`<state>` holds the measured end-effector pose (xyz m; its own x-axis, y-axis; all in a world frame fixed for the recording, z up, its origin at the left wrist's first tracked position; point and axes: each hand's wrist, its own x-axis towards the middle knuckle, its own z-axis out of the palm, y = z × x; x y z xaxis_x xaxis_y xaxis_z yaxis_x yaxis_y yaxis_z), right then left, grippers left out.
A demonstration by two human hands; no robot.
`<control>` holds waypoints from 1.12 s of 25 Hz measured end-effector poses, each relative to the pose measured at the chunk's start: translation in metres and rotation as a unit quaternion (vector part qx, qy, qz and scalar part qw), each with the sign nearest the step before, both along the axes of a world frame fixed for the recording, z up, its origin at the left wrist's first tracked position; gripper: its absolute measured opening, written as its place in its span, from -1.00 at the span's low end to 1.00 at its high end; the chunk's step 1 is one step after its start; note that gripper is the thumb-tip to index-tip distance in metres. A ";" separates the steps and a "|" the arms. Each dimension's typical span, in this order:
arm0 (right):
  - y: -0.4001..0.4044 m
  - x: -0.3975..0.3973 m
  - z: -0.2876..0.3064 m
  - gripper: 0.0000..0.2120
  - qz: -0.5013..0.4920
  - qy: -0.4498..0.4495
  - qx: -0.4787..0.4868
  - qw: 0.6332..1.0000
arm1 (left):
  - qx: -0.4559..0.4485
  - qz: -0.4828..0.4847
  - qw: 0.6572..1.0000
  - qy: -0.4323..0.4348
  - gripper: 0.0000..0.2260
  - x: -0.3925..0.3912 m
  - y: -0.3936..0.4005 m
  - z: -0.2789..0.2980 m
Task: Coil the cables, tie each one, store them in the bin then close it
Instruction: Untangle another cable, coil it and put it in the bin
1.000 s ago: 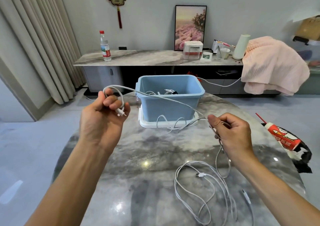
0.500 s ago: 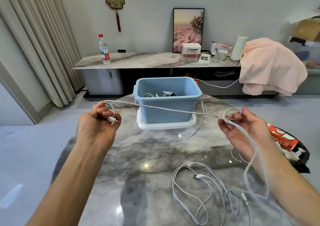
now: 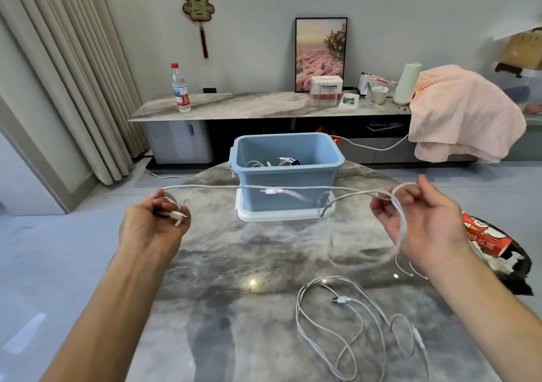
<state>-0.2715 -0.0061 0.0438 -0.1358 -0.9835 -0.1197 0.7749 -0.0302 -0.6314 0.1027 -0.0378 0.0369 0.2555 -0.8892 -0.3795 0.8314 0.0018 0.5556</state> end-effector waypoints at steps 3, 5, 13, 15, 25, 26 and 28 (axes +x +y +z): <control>0.002 -0.002 -0.007 -0.45 0.069 0.216 -0.027 0.974 | -0.016 -0.011 1.000 0.007 -0.76 -0.007 0.001 0.006; 0.005 0.000 -0.012 -0.41 0.098 0.392 -0.045 0.914 | -0.062 -0.024 0.998 -0.001 -0.79 -0.010 0.009 0.015; 0.015 0.060 -0.017 -0.53 0.149 0.324 -0.146 0.923 | -0.276 -0.208 0.843 -0.413 -0.89 -0.120 0.055 0.006; 0.018 0.072 -0.014 -0.57 0.085 0.342 -0.144 0.925 | -0.309 -0.223 0.774 -0.506 -0.81 -0.136 0.063 -0.003; 0.010 0.046 0.007 -0.61 -0.028 0.209 -0.037 0.977 | -0.282 -0.195 0.721 -0.602 -0.81 -0.122 0.063 -0.007; 0.010 0.034 0.014 -0.65 -0.055 0.184 -0.022 0.981 | -0.244 -0.195 0.785 -0.535 -0.80 -0.116 0.058 -0.004; 0.011 0.018 0.017 -0.65 -0.095 0.220 -0.010 0.971 | -0.140 -0.202 0.908 -0.338 -0.76 -0.103 0.049 0.004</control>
<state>-0.2539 0.0044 0.0606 -0.3489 -0.9371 0.0111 0.4085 -0.1627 -0.8981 -0.0005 0.0109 0.0406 -0.0221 -0.9998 -0.0006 0.2647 -0.0064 0.9643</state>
